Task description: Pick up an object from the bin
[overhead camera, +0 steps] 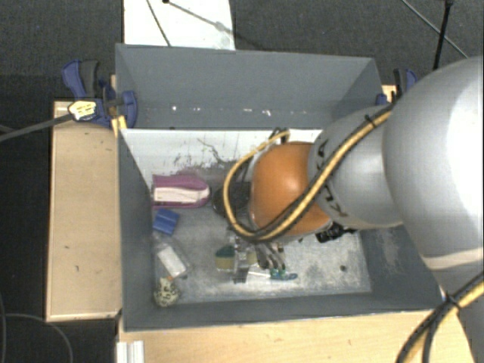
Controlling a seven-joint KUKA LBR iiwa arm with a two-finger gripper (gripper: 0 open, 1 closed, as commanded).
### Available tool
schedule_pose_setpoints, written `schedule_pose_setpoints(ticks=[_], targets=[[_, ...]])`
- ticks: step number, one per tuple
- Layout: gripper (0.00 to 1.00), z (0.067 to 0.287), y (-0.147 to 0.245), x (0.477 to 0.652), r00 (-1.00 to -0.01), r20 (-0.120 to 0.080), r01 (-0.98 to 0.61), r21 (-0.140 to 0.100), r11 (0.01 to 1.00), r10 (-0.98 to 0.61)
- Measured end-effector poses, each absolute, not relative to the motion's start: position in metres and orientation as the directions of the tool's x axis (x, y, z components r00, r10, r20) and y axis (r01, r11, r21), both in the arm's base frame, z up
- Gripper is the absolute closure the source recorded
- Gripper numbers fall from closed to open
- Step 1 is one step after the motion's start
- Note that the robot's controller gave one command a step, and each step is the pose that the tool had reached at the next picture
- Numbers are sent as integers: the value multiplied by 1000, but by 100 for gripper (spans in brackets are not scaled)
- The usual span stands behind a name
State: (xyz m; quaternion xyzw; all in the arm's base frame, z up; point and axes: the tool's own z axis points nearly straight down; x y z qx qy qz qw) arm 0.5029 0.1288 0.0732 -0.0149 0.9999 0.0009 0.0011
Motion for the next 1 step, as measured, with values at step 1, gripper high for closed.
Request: schedule_pose_setpoints(ticks=[1], targets=[[100,224,119,548,-1000,-12,12,3,1000,12]])
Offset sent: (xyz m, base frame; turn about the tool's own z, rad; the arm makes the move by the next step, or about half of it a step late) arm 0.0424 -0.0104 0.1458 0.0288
